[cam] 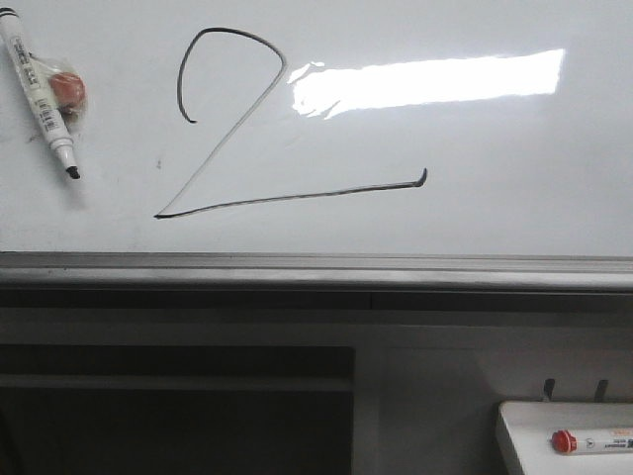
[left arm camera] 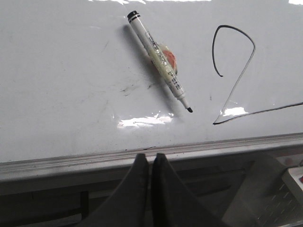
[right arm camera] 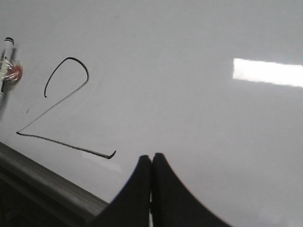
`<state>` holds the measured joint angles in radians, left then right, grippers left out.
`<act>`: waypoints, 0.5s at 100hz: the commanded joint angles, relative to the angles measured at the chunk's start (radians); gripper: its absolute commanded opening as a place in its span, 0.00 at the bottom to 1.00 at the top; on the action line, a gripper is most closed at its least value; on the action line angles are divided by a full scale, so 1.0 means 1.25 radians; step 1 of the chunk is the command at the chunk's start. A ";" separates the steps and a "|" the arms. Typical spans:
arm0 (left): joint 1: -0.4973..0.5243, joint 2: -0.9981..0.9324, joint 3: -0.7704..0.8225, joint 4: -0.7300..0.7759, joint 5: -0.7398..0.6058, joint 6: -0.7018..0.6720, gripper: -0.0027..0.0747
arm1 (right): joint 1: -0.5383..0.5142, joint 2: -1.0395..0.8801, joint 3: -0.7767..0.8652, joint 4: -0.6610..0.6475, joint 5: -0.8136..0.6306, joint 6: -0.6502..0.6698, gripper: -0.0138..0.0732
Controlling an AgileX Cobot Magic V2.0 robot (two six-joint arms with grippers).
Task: Write number 2 on whiteboard
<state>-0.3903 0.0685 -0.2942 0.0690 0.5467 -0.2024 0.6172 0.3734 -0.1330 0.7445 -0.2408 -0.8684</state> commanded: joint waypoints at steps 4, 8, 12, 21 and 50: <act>0.003 -0.020 0.020 0.023 -0.102 0.001 0.01 | -0.005 0.002 -0.022 -0.008 -0.051 -0.001 0.08; 0.004 -0.036 0.046 0.046 -0.138 0.009 0.01 | -0.005 0.002 -0.022 -0.008 -0.051 -0.001 0.08; 0.009 -0.055 0.073 0.056 -0.193 0.032 0.01 | -0.005 0.002 -0.022 -0.008 -0.051 -0.001 0.08; 0.039 -0.080 0.143 0.056 -0.297 0.085 0.01 | -0.005 0.002 -0.022 -0.008 -0.051 -0.001 0.08; 0.181 -0.078 0.244 0.008 -0.286 0.085 0.01 | -0.005 0.002 -0.022 -0.008 -0.053 -0.001 0.08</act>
<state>-0.2010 -0.0032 0.0011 0.1011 0.2399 -0.0980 0.6172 0.3734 -0.1330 0.7465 -0.2429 -0.8684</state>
